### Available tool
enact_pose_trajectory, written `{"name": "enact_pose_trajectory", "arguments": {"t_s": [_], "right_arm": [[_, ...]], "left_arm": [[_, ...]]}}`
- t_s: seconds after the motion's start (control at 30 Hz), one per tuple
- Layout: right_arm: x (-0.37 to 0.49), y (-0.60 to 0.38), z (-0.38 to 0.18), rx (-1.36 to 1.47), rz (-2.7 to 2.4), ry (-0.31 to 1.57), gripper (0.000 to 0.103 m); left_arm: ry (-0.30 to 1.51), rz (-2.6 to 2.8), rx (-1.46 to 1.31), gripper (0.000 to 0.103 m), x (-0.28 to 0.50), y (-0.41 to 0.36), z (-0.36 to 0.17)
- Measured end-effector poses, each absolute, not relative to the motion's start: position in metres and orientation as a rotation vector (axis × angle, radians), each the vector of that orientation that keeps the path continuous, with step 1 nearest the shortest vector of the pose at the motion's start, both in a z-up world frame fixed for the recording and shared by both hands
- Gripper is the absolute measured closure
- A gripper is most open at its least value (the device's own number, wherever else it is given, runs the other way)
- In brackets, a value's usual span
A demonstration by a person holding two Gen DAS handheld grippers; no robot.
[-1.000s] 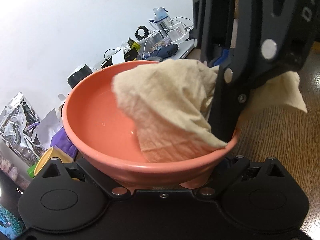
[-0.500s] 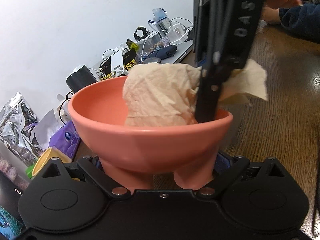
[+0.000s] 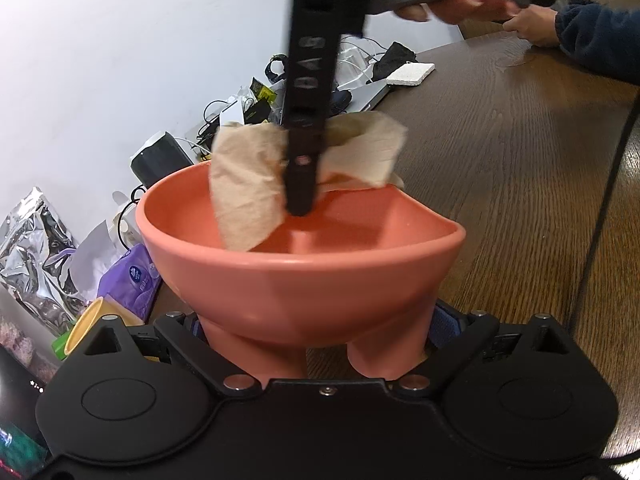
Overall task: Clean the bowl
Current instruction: 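Scrub the bowl interior with the cloth in the right tool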
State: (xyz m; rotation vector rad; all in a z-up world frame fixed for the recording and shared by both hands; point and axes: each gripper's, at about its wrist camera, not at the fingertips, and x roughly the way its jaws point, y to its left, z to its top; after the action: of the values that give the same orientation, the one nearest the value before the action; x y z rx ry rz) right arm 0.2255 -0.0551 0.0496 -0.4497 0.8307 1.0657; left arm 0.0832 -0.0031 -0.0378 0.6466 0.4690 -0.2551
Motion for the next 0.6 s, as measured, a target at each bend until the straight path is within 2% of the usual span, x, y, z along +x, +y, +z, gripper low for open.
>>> {"name": "enact_pose_trajectory", "arguments": {"t_s": [0.6], "right_arm": [[0.188,-0.022,0.068,-0.506,1.188,0.702,0.095]], "left_arm": [[0.475,-0.253,0.641,0.007,0.082,-0.003,-0.038]]}}
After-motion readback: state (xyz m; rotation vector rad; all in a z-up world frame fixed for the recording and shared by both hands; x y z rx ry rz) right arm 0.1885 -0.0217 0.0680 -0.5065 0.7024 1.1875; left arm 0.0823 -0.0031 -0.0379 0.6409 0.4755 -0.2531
